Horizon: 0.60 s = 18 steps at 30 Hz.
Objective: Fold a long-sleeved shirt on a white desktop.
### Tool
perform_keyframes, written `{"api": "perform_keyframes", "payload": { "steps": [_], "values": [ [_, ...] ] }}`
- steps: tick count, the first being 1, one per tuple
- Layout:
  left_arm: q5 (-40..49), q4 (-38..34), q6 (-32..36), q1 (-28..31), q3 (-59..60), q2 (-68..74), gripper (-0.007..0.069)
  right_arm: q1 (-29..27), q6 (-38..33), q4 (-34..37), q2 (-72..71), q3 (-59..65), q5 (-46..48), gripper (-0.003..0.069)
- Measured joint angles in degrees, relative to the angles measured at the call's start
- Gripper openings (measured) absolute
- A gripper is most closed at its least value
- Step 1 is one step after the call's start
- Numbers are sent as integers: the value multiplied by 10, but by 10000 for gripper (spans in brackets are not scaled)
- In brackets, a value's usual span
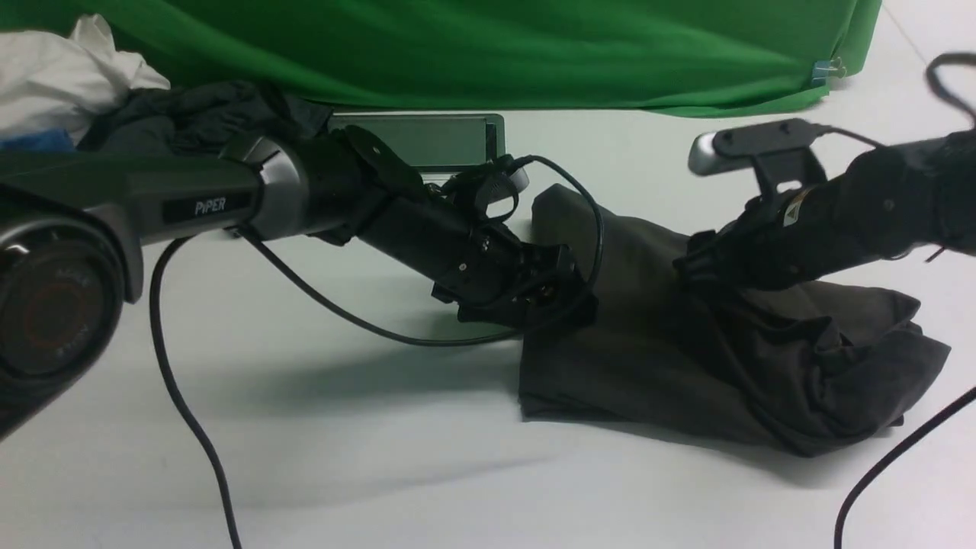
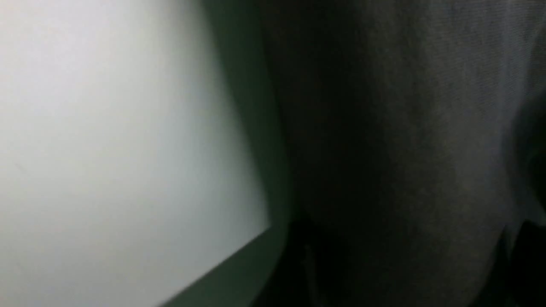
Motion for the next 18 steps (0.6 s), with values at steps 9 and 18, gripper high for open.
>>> {"api": "perform_keyframes", "payload": {
  "steps": [9,18],
  "values": [
    [8,8,-5,18,1,6,97,-68,-11,-25,0,0,-3,34],
    [32,13,-5,50,1,6,99,-181,-68,-28,-16,-13,-12,43]
  ]
}}
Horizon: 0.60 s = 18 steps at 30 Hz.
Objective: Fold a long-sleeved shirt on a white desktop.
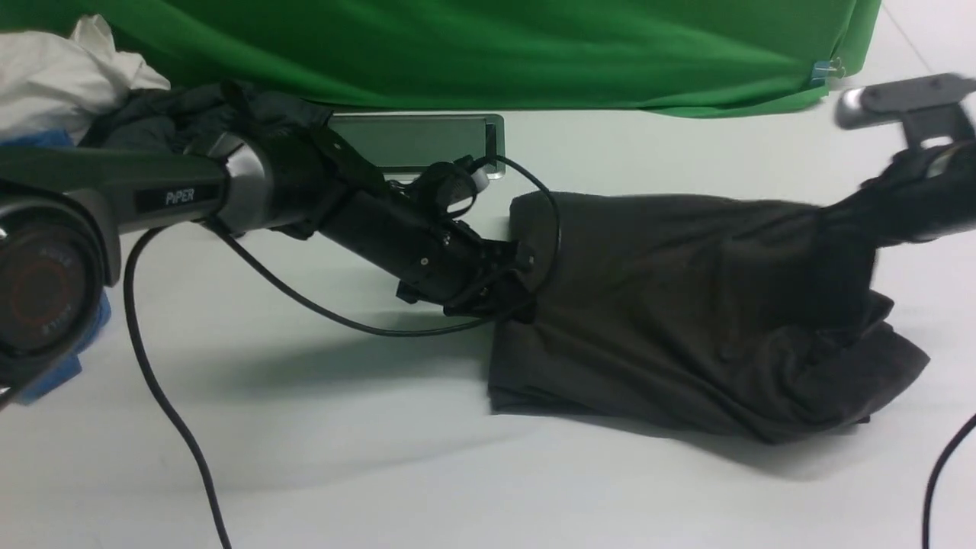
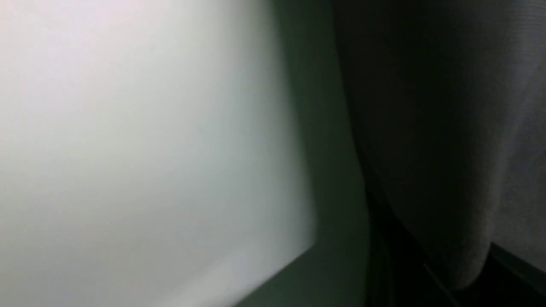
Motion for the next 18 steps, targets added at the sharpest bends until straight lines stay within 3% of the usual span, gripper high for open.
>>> {"api": "perform_keyframes", "payload": {
  "steps": [3,6,8,11,18],
  "values": [
    [2,-1,0,1,0,0,99,-14,-1,1,0,0,1,76],
    [6,3,0,2,0,-1,99,-27,0,0,0,-3,1,183],
    [7,3,0,2,0,-1,99,-30,6,-1,-1,-17,9,306],
    [13,7,-1,2,0,-1,99,-20,14,5,-21,-29,25,405],
    [24,33,-39,5,0,-1,99,57,27,36,-88,-14,70,414]
  ]
}}
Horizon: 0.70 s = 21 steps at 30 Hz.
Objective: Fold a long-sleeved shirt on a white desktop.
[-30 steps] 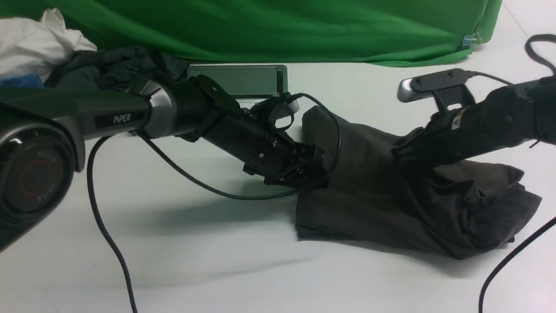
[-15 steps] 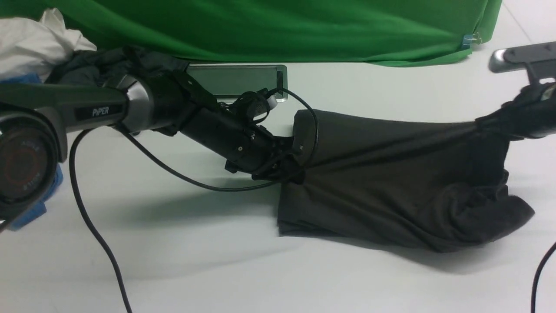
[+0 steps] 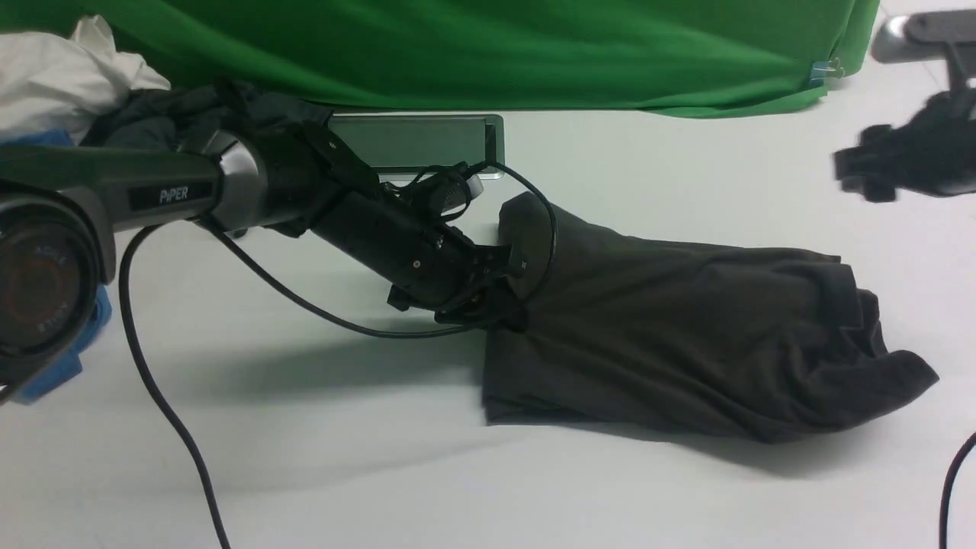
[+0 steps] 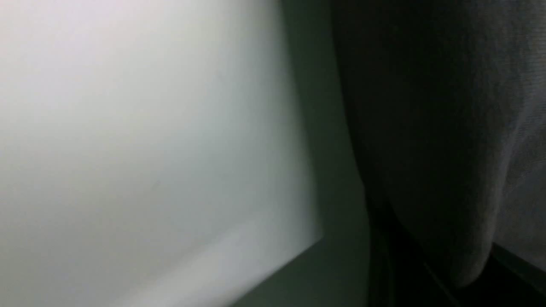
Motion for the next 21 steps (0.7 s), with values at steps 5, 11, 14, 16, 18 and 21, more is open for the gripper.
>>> {"api": "perform_keyframes", "payload": {
  "steps": [5,11,14,16,18,21],
  "values": [
    [7,19,-4,9,1,-7,99,71,18,6,1,93,-17,406],
    [5,56,-7,19,3,-38,99,32,103,-26,39,174,-8,435],
    [6,78,-19,26,7,-55,99,-23,116,-42,33,154,13,434],
    [0,92,-25,39,21,-72,99,-51,120,-49,18,127,32,426],
    [-8,97,-28,50,37,-86,99,-61,120,-51,0,107,37,419],
    [-32,101,-34,74,91,-115,99,-56,120,-45,-45,68,36,407]
  ]
}}
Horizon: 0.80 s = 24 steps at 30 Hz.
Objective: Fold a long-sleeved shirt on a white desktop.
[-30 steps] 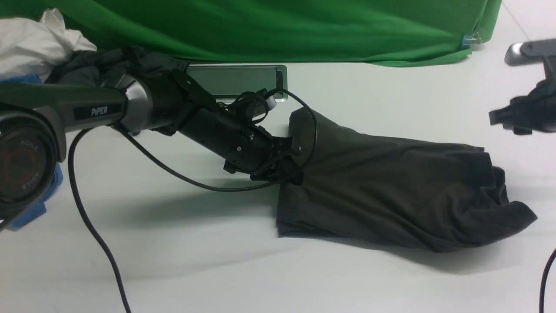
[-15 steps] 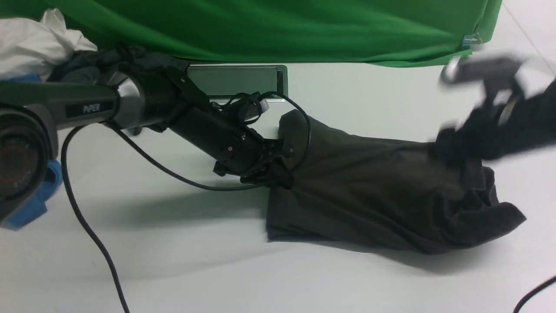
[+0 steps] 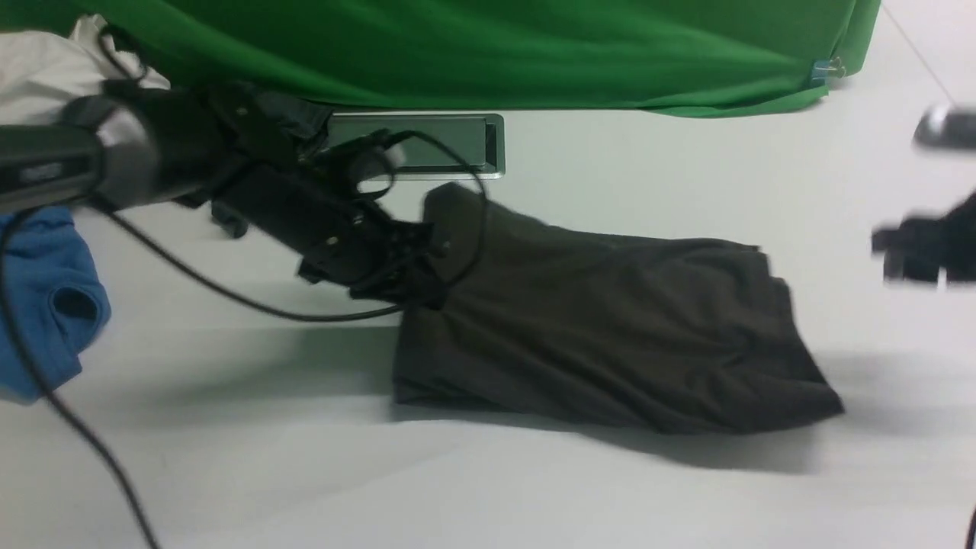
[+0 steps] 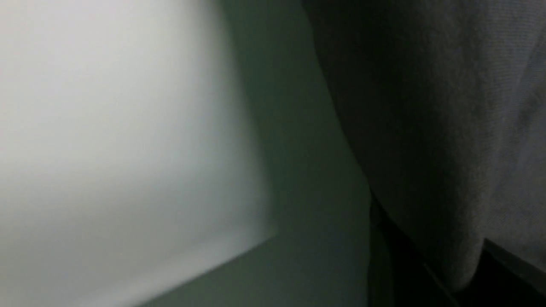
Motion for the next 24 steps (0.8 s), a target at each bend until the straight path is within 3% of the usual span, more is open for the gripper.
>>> {"api": "perform_keyframes", "payload": {
  "steps": [4,10,11,15,21,24],
  "values": [
    [-39,1,-4,23,62,-31,99,28,-4,4,-44,-13,-12,374],
    [-96,74,-75,34,98,-48,118,107,-43,8,-94,-13,-25,79],
    [-99,79,-81,34,98,-48,125,107,-43,8,-94,-13,-25,73],
    [-105,110,-113,34,98,-49,241,126,-46,9,-113,-13,-10,20],
    [-81,123,-163,34,98,-50,569,127,-30,9,-205,42,-31,19],
    [-47,159,-180,34,98,-64,662,127,-33,11,-264,104,-61,19]
  ]
}}
